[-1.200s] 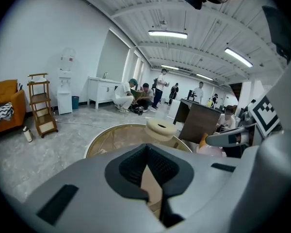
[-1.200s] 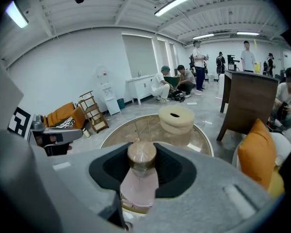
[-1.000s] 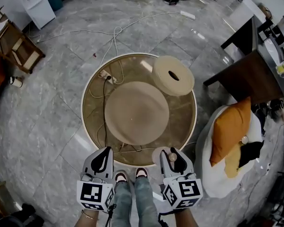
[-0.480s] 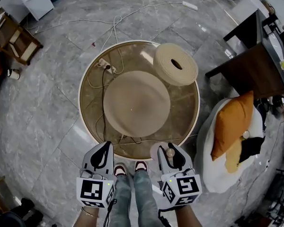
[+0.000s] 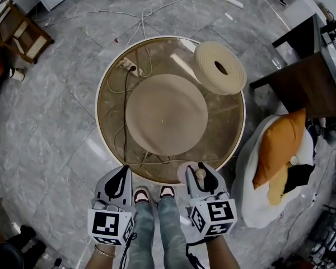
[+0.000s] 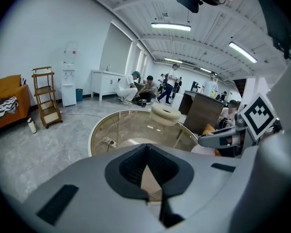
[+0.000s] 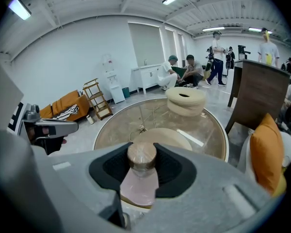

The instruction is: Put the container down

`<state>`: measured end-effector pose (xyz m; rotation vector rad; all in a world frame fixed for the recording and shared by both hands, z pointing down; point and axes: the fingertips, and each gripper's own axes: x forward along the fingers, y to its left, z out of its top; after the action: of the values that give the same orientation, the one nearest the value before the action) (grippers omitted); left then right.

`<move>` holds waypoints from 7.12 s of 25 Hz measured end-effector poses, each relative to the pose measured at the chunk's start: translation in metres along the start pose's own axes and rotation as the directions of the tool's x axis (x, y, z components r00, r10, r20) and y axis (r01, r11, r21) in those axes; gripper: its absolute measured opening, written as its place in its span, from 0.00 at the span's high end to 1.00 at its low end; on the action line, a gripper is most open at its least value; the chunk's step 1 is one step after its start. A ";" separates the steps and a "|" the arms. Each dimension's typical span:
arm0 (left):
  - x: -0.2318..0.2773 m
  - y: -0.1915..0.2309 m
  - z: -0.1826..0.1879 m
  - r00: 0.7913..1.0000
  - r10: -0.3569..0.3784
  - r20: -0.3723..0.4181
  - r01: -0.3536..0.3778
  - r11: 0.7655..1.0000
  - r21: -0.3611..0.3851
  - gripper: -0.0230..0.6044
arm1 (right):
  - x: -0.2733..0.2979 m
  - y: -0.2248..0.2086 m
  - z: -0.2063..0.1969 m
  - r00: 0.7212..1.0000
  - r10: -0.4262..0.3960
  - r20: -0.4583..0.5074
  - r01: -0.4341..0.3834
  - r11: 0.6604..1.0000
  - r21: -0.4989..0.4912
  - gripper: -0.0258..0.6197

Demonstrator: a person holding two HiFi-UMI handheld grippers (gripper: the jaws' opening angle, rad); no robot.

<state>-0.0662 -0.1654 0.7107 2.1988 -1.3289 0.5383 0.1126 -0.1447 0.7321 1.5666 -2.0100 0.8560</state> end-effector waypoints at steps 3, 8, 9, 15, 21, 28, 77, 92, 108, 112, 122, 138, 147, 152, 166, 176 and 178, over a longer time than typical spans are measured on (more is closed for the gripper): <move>-0.003 0.008 -0.008 1.000 0.016 -0.005 -0.016 1.000 -0.013 0.97 | 0.013 0.002 -0.005 1.000 0.004 -0.009 -0.004 1.000 -0.004 0.75; -0.006 0.018 -0.018 0.999 0.039 -0.010 -0.039 0.998 -0.042 0.97 | 0.032 0.007 -0.010 0.999 0.012 -0.030 -0.012 1.000 -0.014 0.75; -0.006 0.019 -0.019 0.999 0.042 -0.009 -0.042 0.998 -0.047 0.97 | 0.035 0.008 -0.010 0.999 0.014 -0.033 -0.014 1.000 -0.018 0.75; -0.010 0.029 -0.027 0.998 0.059 -0.012 -0.060 0.996 -0.067 0.97 | 0.050 0.011 -0.013 0.999 0.014 -0.046 -0.016 0.999 -0.037 0.75; -0.010 0.036 -0.034 0.997 0.069 -0.017 -0.070 0.994 -0.081 0.97 | 0.064 0.008 -0.016 0.998 0.003 -0.057 -0.006 0.999 -0.039 0.75; -0.009 0.040 -0.036 0.997 0.071 -0.020 -0.073 0.994 -0.086 0.97 | 0.071 0.008 -0.016 0.998 0.002 -0.060 -0.004 0.999 -0.046 0.75; -0.019 0.027 -0.051 0.997 0.072 -0.018 -0.074 0.993 -0.091 0.97 | 0.065 0.020 -0.031 0.999 0.022 0.029 -0.016 0.986 -0.168 0.75; -0.026 0.021 -0.052 0.997 0.072 -0.017 -0.073 0.993 -0.091 0.97 | 0.059 0.024 -0.023 0.998 0.049 0.046 -0.038 0.976 -0.213 0.69; -0.056 -0.007 0.023 0.998 0.050 0.030 -0.046 0.994 -0.103 0.97 | -0.031 0.055 0.038 0.989 0.092 0.111 -0.065 0.971 -0.231 0.65; -0.076 -0.020 0.060 0.998 0.038 0.045 -0.033 0.994 -0.104 0.97 | -0.072 0.063 0.070 0.986 0.086 0.143 -0.054 0.976 -0.212 0.65; -0.135 -0.054 0.168 0.991 0.021 0.135 -0.008 0.995 -0.095 0.97 | -0.185 0.057 0.154 0.966 0.021 0.259 0.005 0.995 -0.101 0.69; -0.221 -0.102 0.310 0.930 -0.001 0.369 0.006 1.000 -0.013 0.97 | -0.343 -0.019 0.253 0.864 -0.226 0.451 0.228 0.972 0.050 0.95; -0.234 -0.108 0.340 0.899 -0.019 0.437 0.019 1.000 0.004 0.97 | -0.384 -0.040 0.277 0.822 -0.273 0.500 0.282 0.958 0.060 0.95; -0.234 -0.109 0.348 0.892 -0.020 0.452 0.017 1.000 0.010 0.97 | -0.381 -0.041 0.277 0.823 -0.272 0.499 0.272 0.959 0.074 0.95; -0.240 -0.106 0.349 0.900 -0.021 0.436 0.005 0.999 0.038 0.97 | -0.372 -0.028 0.277 0.836 -0.272 0.477 0.282 0.958 0.052 0.95; -0.235 -0.113 0.339 0.905 -0.034 0.425 0.016 0.999 0.046 0.97 | -0.373 -0.029 0.271 0.844 -0.273 0.463 0.291 0.956 0.033 0.95; -0.235 -0.114 0.338 0.904 -0.032 0.425 0.015 0.999 0.044 0.97 | -0.374 -0.030 0.271 0.844 -0.271 0.462 0.291 0.956 0.030 0.95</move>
<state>-0.0437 -0.1641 0.2839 2.4549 -1.5104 0.0674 0.2430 -0.0838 0.2926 2.1310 -1.9990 0.3403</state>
